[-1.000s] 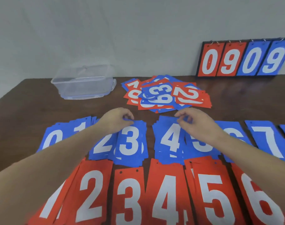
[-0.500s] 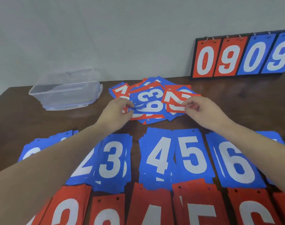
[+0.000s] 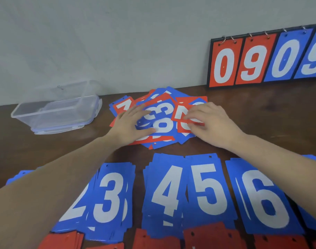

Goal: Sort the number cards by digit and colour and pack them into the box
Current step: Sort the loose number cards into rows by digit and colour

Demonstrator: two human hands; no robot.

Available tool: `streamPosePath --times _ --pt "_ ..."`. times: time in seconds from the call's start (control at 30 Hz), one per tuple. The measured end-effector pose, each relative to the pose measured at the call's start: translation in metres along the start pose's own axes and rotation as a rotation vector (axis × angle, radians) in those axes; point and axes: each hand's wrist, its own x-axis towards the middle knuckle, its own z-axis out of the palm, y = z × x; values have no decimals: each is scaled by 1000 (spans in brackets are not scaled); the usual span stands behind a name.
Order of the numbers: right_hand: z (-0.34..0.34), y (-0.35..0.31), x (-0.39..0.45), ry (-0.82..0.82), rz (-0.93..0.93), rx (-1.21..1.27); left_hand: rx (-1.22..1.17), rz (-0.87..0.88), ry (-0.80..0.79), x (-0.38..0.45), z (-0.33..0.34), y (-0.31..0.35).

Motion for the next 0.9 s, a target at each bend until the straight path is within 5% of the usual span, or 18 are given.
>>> streamPosePath --times 0.27,0.4,0.7,0.9 --pt "24 -25 23 -239 -183 -250 87 32 82 -7 -3 -9" --pt "16 -17 15 -205 -244 -323 158 -16 65 -19 -8 -18" --pt "15 -19 11 -54 -161 -244 114 -104 69 -45 -11 -31" --pt "19 -36 28 -189 -55 -114 57 -142 87 -52 -15 -23"
